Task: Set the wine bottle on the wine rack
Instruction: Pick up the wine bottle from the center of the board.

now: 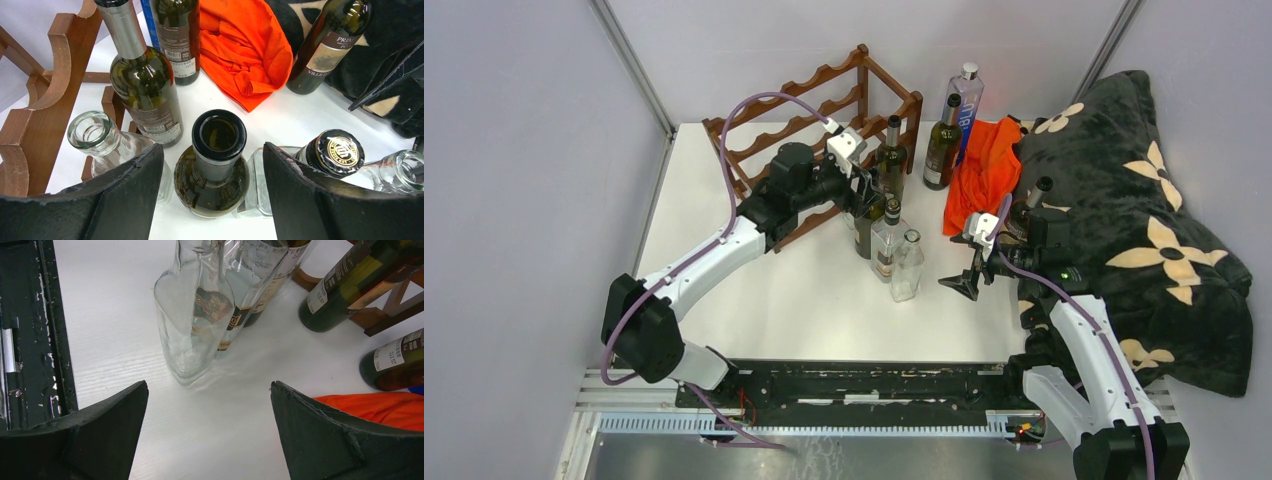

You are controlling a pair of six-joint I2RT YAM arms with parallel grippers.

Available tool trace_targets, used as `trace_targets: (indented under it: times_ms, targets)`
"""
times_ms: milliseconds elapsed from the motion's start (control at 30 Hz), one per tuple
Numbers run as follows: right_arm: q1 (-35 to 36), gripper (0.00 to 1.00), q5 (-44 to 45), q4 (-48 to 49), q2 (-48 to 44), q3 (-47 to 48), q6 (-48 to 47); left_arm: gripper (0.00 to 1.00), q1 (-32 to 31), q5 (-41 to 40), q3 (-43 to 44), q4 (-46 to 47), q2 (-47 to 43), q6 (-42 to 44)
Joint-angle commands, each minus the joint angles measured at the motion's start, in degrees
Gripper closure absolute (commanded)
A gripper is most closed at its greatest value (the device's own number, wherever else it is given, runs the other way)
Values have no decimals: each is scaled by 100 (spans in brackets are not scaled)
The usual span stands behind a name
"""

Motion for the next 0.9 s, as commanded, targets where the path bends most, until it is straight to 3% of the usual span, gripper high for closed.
trace_targets:
  times_ms: [0,300,433,600,667,867]
  targets:
    - [-14,2,-231,203,-45,4,5,22,22,82,77,354,84,-101]
    - [-22,2,-240,200,-10,16,14,29,9,277,-105,686,160,165]
    - [-24,2,-240,190,13,25,4,46,11,250,-114,670,159,306]
    - [-15,2,-255,131,43,77,-29,90,12,68,14,195,19,571]
    - [-26,2,-266,128,47,77,-44,97,13,-16,-61,107,-154,704]
    - [-17,2,-258,38,47,131,-105,98,13,-125,-9,-573,-722,1006]
